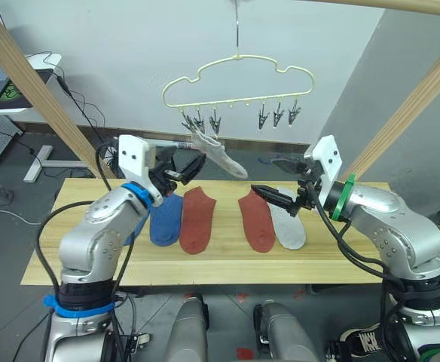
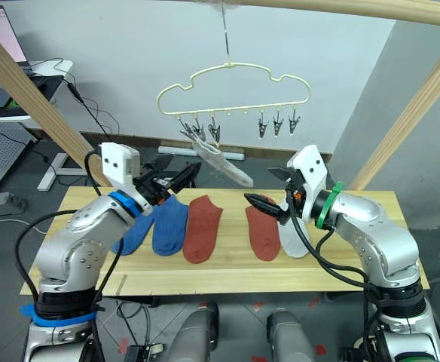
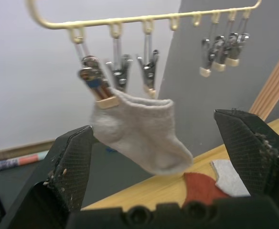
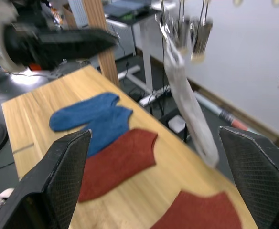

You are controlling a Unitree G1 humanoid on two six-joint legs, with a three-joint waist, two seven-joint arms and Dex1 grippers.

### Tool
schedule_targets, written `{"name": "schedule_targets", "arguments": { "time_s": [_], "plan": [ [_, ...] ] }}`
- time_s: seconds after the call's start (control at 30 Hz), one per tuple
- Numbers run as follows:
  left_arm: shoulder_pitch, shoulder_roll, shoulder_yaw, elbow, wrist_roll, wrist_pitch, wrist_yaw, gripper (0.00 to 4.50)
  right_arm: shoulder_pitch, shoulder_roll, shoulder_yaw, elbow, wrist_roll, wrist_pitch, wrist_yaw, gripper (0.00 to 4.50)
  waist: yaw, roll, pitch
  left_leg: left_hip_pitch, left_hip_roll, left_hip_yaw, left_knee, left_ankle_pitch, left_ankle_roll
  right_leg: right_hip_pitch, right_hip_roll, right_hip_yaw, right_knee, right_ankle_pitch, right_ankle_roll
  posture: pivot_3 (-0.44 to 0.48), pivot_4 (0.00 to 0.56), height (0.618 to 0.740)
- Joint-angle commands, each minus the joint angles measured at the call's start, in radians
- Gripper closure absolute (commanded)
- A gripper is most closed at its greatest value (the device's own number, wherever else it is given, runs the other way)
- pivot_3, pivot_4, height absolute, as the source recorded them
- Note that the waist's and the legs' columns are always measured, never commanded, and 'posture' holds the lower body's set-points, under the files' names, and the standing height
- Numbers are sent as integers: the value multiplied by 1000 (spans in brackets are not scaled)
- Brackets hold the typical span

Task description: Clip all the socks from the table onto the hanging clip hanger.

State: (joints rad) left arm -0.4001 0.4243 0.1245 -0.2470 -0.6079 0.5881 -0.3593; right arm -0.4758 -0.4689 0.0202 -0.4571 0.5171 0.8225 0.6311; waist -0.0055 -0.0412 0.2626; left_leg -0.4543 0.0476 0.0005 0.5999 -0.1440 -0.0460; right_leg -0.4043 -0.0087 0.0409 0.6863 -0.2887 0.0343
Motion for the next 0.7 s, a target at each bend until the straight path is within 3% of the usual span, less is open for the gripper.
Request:
{"name": "schedule_targets", "arguments": {
  "time_s": [0.03, 0.13, 0.33, 0.6, 0.7],
  "plan": [
    [-44, -13, -14, 21, 77, -101, -15, 0, -32, 9, -18, -57, 36, -9, -9, 43, 0, 0, 0, 0, 0, 0, 0, 0, 0, 0, 0, 0, 0, 0, 0, 10, 194, 740],
    [-64, -39, -41, 50, 134, -184, -34, 0, -54, 27, -27, -69, 58, -19, -17, 43, 0, 0, 0, 0, 0, 0, 1, 0, 0, 0, 0, 0, 0, 0, 0, 10, 194, 740],
    [-97, -75, -60, 115, 197, -263, -53, 1412, -78, 24, -26, -69, 71, -28, -21, 0, 0, 0, 0, -1, 0, 0, 3, 0, 0, 0, 0, 0, 1, 0, 0, 4, 187, 740],
    [-118, -128, -49, 203, 261, -345, -30, 1412, -106, 15, -29, -70, 80, -32, -27, 0, -1, 0, 0, -1, 0, 0, 7, 0, 0, 0, 0, 0, 5, 0, 0, -4, 178, 740],
    [-127, -148, -47, 230, 266, -364, -30, 1915, -126, 24, -26, -73, 89, -29, -30, 0, -3, 0, -1, -1, 0, 0, 8, 0, 0, 0, 0, 0, 6, 0, 0, -9, 172, 740]
  ]
}}
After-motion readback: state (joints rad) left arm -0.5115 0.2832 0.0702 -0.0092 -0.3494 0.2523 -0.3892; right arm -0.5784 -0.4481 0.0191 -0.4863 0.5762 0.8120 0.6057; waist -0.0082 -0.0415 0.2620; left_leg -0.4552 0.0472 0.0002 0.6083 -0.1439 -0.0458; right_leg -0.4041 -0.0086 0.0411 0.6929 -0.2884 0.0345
